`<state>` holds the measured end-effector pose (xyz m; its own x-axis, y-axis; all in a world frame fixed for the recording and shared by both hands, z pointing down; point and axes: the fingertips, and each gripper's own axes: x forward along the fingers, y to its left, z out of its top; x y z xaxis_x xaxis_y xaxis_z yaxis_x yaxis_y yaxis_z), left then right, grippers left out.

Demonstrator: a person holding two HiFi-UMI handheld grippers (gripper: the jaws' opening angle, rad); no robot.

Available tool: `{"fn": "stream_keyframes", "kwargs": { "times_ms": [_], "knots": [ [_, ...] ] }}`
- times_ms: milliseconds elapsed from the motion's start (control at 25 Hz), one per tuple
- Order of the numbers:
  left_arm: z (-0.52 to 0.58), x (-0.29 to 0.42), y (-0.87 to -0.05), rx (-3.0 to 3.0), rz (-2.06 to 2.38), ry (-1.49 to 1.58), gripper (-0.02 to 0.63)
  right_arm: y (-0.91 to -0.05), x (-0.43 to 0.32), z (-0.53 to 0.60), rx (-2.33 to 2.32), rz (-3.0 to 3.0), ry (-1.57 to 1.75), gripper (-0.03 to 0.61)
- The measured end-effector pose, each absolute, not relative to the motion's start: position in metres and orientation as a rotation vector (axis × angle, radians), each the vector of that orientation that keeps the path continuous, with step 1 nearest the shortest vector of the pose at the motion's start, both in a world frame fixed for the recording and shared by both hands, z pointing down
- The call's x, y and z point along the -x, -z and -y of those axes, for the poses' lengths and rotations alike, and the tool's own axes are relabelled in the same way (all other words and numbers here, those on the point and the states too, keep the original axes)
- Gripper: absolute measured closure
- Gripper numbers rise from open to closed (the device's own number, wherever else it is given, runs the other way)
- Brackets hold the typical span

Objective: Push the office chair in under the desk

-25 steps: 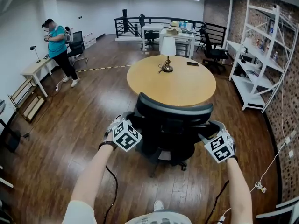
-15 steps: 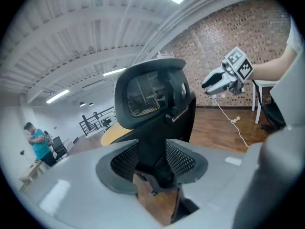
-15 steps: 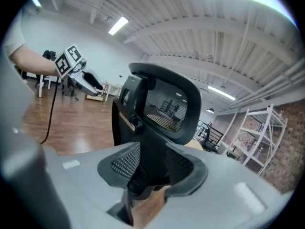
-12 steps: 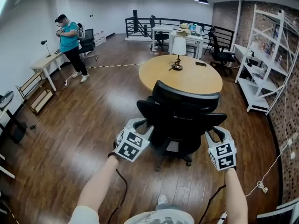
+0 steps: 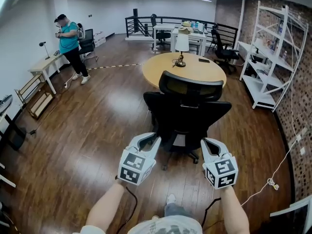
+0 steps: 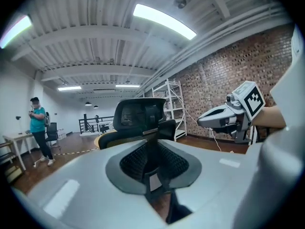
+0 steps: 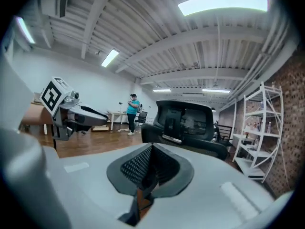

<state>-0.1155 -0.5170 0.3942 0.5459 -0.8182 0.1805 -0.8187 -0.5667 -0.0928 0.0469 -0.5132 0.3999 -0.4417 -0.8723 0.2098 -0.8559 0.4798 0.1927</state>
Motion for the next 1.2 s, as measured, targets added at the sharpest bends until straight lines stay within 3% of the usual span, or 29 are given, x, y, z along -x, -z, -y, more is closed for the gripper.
{"fn": "stream_keyframes", "kwargs": {
  "times_ms": [320,1200],
  "knots": [
    [0.452,0.093,-0.395,-2.739,1.365,-0.057,0.596,-0.396,-0.010,0.445,-1.483,2.574,0.029,0.578],
    [0.404,0.055,-0.391,-2.738,1.258,0.045,0.597,-0.400,-0.003,0.401,-1.533,2.658,-0.102,0.578]
  ]
}}
